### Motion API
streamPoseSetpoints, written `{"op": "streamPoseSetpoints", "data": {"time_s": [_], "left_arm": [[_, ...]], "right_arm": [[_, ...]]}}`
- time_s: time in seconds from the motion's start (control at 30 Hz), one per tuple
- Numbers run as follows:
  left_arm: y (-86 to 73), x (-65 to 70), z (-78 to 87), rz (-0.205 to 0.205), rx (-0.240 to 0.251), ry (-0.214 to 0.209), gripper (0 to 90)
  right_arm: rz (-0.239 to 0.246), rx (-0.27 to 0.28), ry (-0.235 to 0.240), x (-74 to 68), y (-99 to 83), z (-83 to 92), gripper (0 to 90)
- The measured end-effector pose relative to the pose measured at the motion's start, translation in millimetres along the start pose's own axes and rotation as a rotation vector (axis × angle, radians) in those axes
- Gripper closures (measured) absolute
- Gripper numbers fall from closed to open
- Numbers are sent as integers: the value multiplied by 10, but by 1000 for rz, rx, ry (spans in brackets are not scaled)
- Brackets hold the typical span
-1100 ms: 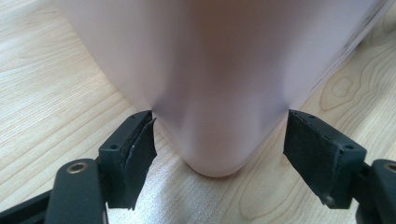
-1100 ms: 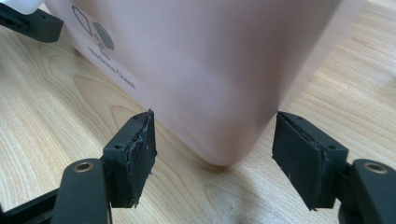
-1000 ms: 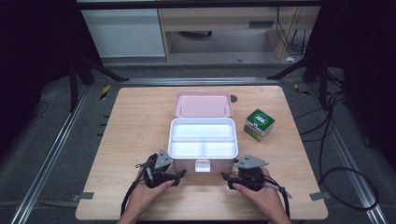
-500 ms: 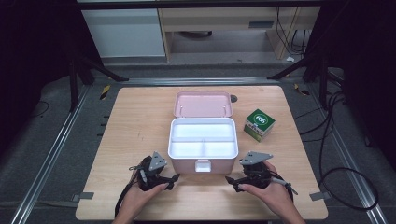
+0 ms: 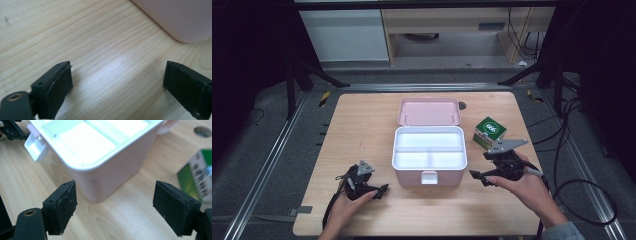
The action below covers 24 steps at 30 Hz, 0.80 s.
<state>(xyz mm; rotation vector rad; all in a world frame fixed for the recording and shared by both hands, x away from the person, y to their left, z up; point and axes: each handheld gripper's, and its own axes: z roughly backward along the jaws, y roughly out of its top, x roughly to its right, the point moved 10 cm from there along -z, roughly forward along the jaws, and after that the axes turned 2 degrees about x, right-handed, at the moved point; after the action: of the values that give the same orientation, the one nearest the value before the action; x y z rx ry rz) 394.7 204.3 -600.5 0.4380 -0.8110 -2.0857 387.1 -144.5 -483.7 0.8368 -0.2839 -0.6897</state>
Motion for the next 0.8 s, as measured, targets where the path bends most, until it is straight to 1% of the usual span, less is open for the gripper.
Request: {"op": "streamPoseSetpoints", "data": {"time_s": [0.03,0.1,0.17,0.2,0.23,0.27,0.3,0.33,0.37,0.4,0.43,0.47,0.5,0.53,0.57,0.6,0.63,0.67,0.73,0.77,0.8], "left_arm": [[-2,-22,3,6,0,6,75],[-11,-47,2,5,0,15,68],[-13,-57,-4,9,11,17,52],[-16,-63,-6,10,15,19,44],[-16,-63,-6,10,15,19,38],[-15,-66,-15,13,29,25,32],[-15,-66,-15,13,29,25,26],[-16,-68,-24,12,45,24,18],[-17,-68,-26,15,53,23,13],[-17,-68,-26,15,53,23,9],[-20,-70,-26,13,56,24,9],[-20,-70,-26,14,57,24,8],[-18,-69,-28,15,58,25,8],[-18,-69,-28,15,58,25,7],[-17,-71,-29,14,58,26,7],[-17,-69,-30,15,58,24,6],[-16,-70,-31,15,58,26,5],[-15,-70,-33,15,57,26,1],[-11,-69,-38,16,60,27,0],[-11,-69,-38,16,60,27,0],[-13,-69,-36,15,57,26,0]], "right_arm": [[12,-7,-2,25,53,4,211],[25,-11,5,60,189,14,220],[44,-4,11,81,330,25,247],[55,-8,9,94,394,26,247],[55,-8,9,94,394,26,247],[74,-15,10,110,522,15,249],[74,-15,10,110,522,15,249],[92,-25,13,119,643,-10,260],[103,-34,11,120,699,-26,265],[115,-41,11,116,755,-47,271],[115,-41,11,116,755,-47,271],[124,-48,16,105,809,-76,277],[143,-53,30,67,925,-126,294],[145,-53,40,51,984,-147,300],[145,-53,40,51,984,-147,300],[153,-59,37,50,1034,-177,296],[173,-73,32,50,1074,-206,297],[193,-94,35,38,1153,-268,296],[217,-108,46,6,1228,-338,302],[217,-108,46,6,1228,-338,302],[236,-118,60,-42,1298,-401,319]]}}
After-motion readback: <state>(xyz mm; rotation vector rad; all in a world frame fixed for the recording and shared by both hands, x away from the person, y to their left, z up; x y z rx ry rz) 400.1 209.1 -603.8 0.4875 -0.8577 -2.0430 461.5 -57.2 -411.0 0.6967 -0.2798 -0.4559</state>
